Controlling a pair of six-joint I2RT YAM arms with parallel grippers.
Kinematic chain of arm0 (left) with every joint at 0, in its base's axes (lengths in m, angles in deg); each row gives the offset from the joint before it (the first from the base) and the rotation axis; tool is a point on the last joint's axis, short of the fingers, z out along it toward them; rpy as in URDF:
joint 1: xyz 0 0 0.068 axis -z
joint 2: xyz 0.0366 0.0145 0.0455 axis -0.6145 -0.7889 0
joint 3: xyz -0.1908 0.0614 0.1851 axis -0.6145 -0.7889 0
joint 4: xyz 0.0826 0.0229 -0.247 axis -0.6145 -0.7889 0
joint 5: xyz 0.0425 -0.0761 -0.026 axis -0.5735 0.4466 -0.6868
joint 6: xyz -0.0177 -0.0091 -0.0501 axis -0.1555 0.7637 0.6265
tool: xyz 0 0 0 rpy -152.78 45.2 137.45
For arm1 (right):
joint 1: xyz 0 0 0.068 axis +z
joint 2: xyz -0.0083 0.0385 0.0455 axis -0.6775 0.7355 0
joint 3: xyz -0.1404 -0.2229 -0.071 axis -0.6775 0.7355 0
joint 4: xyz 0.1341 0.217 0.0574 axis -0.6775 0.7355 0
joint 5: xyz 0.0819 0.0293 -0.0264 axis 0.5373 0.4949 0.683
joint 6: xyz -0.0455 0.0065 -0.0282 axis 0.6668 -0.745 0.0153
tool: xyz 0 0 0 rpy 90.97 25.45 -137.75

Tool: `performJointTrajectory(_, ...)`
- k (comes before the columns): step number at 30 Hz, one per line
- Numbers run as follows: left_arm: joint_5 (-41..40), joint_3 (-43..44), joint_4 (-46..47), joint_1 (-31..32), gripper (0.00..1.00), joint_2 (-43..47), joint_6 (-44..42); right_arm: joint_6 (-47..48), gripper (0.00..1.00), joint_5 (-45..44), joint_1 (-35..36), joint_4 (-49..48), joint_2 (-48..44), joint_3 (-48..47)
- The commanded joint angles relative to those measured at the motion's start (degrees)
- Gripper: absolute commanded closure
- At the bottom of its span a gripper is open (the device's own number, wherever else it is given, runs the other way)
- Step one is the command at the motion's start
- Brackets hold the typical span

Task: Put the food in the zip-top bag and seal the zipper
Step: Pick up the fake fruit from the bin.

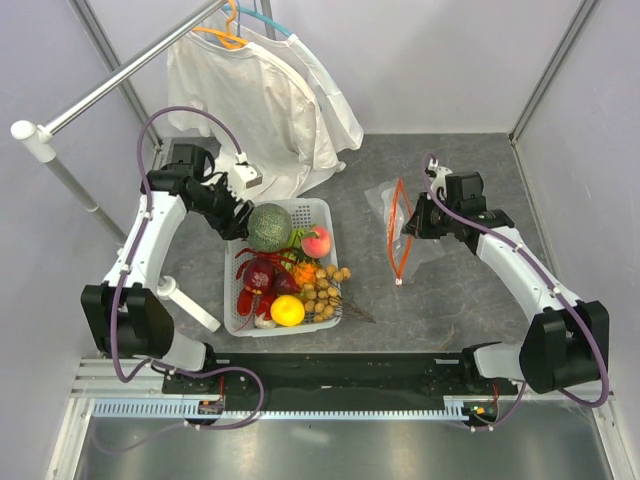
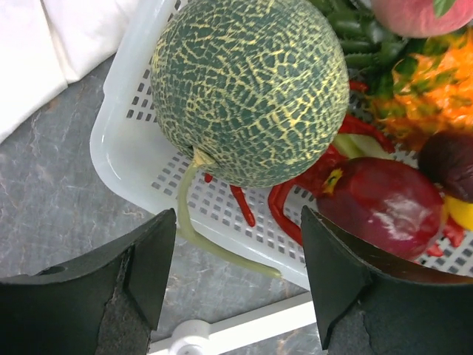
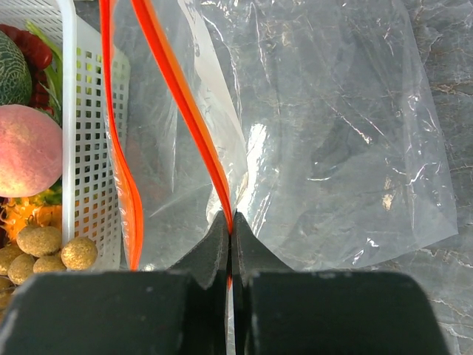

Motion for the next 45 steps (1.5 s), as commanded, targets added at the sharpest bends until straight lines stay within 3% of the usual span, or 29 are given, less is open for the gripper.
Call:
performJointTrajectory(1, 2.3, -0.3, 1.5, -1.3, 0.25, -2.1, -8.5, -0.3, 1.0, -0.6, 0.6, -1.9, 0.8, -1.0)
performJointTrajectory(10, 0.4, -3.9, 7.1, -1.3, 0.29, -4.3, -15.7, -0.1, 1.0, -0.5, 0.8, -1.3, 1.4, -1.2)
performJointTrajectory(16, 0.6, -5.9, 8.9, -1.4, 0.37, -5.2, -22.7, 0.3, 1.0, -0.4, 0.8, -0.9, 1.4, -1.6)
performJointTrajectory(21, 0.5, -5.8, 9.4, -1.4, 0.48, -6.1, -24.2, 0.2, 1.0, -0.3, 0.8, -0.7, 1.7, -1.5)
performJointTrajectory(26, 0.2, -4.9, 9.1, -1.4, 0.69, -6.0, -23.1, -0.1, 1.0, -0.4, 0.8, -0.8, 1.5, -1.1)
performJointTrajectory(27, 0.9, -4.5, 9.1, -1.4, 0.72, -5.6, -22.6, -0.1, 1.0, -0.4, 0.8, -0.8, 1.4, -1.2)
performJointTrajectory(30, 2.7, -2.8, 8.9, -1.4, 0.96, -4.3, -19.1, -0.1, 1.0, -0.6, 0.9, -0.8, 1.4, -1.4)
performJointTrajectory(31, 3.2, -2.1, 8.8, -1.4, 0.98, -3.9, -18.3, -0.1, 1.0, -0.6, 0.8, -0.8, 1.4, -1.4)
performJointTrajectory(45, 22.3, 12.1, 7.0, -0.5, 0.98, 0.4, 2.0, -3.4, 1.0, 2.1, 0.9, -6.2, 5.9, 0.1)
